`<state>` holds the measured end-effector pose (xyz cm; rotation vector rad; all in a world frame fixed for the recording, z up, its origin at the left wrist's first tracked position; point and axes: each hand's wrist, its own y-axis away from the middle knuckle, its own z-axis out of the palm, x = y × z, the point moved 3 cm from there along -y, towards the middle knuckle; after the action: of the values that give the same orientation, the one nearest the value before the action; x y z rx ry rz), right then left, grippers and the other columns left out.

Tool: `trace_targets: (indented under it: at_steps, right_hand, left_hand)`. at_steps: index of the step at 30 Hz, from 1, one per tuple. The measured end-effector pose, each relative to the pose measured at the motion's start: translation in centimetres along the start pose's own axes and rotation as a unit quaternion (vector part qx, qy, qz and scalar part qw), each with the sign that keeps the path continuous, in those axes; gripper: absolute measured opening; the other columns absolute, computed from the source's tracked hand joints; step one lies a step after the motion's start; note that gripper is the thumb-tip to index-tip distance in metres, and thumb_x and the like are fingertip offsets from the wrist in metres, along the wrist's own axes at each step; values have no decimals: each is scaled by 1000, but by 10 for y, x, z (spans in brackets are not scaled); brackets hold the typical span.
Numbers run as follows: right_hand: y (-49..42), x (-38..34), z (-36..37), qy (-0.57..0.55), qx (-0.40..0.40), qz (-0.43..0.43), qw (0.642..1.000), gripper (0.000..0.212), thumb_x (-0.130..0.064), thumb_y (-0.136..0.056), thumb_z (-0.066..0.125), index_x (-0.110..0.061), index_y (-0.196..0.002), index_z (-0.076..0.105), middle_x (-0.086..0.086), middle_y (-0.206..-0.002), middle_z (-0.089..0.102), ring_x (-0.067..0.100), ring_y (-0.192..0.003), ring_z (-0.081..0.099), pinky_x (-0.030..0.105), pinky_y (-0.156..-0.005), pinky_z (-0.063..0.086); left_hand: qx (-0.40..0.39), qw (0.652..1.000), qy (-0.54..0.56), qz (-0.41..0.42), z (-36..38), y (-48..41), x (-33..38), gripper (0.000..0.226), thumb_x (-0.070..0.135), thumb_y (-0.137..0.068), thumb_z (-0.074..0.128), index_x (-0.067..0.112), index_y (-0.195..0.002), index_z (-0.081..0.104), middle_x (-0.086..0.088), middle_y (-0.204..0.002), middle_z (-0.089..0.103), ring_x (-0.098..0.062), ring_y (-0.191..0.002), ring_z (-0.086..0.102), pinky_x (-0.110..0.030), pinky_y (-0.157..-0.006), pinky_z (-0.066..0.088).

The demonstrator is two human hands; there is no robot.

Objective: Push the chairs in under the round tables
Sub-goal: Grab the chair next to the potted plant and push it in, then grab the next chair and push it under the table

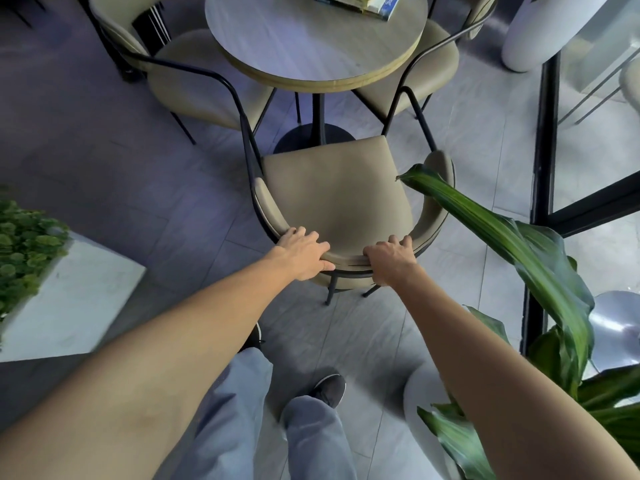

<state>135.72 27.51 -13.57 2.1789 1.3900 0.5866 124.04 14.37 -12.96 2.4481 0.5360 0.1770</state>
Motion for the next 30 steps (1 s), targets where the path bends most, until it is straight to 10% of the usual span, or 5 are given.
trace_targets:
  at_steps: [8,30]
  right_hand:
    - [-2,42,-105,-104,24,-57,993,70,-53,-86,68,-34,-149,42,-1,-146,51,27,-136,42,47,-109,40]
    - [-116,233,-334,-90,141,-18,986,60,-40,-83,71,-19,-137,53,9,-131,60,34,-125,51,44,-100,48]
  left_hand:
    - [43,999,-16,-10,-74,2,-17,55,57,-101,25,22,-136,49,-11,-132,50,-33,-121,45,-46,-93,39]
    - [193,974,37,-109,-390,-154,-22,44,45,-102,36,20,-138,44,-15,-137,47,-34,-124,45,-47,-93,39]
